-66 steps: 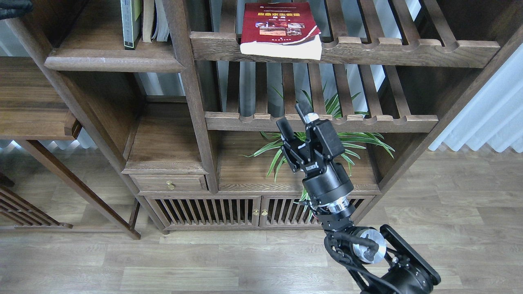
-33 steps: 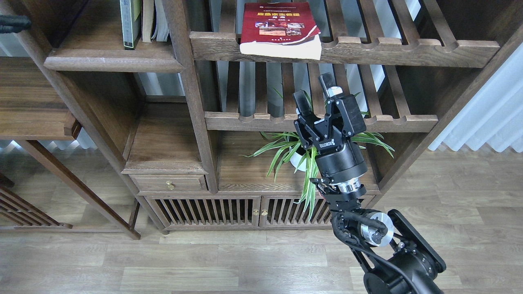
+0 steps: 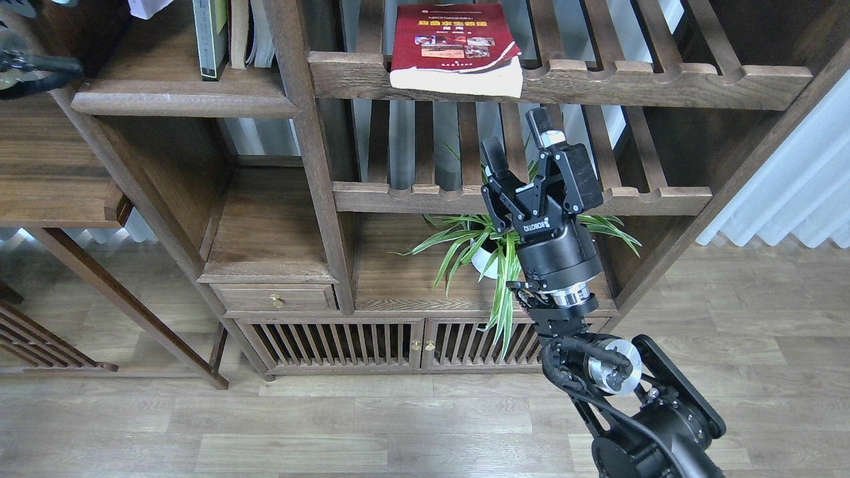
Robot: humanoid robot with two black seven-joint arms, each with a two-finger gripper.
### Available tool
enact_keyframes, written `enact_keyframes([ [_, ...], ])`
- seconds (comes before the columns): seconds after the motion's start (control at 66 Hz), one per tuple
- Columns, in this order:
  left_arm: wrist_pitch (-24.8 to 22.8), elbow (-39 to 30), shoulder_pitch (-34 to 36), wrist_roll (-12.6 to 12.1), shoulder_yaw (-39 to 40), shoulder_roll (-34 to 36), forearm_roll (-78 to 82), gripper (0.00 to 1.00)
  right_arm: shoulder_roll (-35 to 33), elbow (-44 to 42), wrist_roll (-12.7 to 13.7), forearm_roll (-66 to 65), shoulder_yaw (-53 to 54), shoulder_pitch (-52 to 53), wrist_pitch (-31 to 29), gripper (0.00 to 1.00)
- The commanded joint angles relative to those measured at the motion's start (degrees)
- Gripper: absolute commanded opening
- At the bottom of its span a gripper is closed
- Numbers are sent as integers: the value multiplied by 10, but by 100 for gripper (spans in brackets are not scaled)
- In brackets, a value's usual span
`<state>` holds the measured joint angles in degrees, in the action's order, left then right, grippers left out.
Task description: Organize books on shelf
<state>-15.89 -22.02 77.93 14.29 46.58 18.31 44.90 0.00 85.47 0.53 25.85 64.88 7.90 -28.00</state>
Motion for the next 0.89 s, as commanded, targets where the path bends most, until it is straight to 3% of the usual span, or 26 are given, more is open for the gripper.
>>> enact_keyframes([
  [0.0,3,9,1,0,-5,-7,-2,4,0,0,-1,0,0,-1,0,87],
  [0.106,12,11,3,6,-5,-22,-3,11,0,0,-1,0,0,-1,0,87],
  [0.212,38,8,6,9,-5,-29,-3,42,0,1,-1,0,0,-1,0,87],
  [0.318,64,0,10,2,-8,-29,-3,60,0,1,-1,0,1,-1,0,87],
  [0.333,70,-7,10,0,-7,-28,-3,69,0,1,-1,0,1,-2,0,87],
  [0.53,76,-66,7,4,-5,-6,-3,93,0,4,-1,0,1,-4,0,87],
  [0.606,74,-98,5,0,-5,15,-3,99,0,6,-1,0,2,-6,0,87],
  [0.818,71,-190,-14,-2,1,71,-10,100,0,7,-1,-1,10,-6,0,87],
  [0.879,74,-231,-30,-14,1,93,-25,100,0,9,-1,-1,10,-7,0,87],
])
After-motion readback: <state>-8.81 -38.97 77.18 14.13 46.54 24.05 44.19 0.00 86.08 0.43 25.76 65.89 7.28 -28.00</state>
